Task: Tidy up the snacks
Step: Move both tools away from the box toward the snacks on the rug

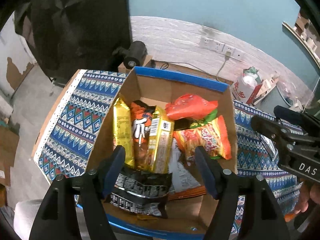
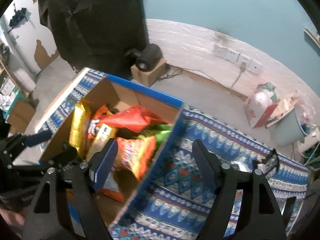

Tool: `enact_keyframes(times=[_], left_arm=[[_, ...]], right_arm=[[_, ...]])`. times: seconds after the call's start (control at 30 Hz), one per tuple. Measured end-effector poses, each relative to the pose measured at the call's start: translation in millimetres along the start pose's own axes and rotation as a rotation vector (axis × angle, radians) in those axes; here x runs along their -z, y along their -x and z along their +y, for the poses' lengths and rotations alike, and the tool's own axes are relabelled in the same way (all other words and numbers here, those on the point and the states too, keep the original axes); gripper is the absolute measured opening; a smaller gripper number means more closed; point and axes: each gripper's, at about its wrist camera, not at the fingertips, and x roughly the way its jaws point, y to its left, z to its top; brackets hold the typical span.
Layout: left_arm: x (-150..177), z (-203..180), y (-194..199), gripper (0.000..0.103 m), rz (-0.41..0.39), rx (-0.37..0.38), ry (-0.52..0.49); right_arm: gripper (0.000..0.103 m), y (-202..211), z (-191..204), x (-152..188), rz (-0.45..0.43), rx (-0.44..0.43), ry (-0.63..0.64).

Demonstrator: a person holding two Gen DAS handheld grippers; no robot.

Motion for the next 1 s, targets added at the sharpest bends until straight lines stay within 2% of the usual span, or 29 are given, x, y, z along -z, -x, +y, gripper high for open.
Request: enact_keyframes(times=[0.13, 0.23, 0.77, 1.0], left_arm=[[0.3, -16.2, 1.0, 0.073, 0.002, 0.002, -0.032], [-0.2, -30.2, 2.9, 0.078, -0.001, 0.003, -0.055], [0.7, -113.2, -1.6, 0.079, 0.001, -0.007, -0.214], [4.2, -151.4, -14.6, 0.081, 0.006, -0.015, -0.290]], right_arm=[[0.080, 6.8, -16.8, 9.2, 0.004, 0.024, -0.008], [0.080, 12.6, -29.7, 15.9, 0.010, 0.039, -0.025], [0.082, 40.1, -94.8, 54.9, 0.014, 0.117, -0.075], [0.082, 50.4, -136.0, 75.4, 0.015, 0.147, -0.137]])
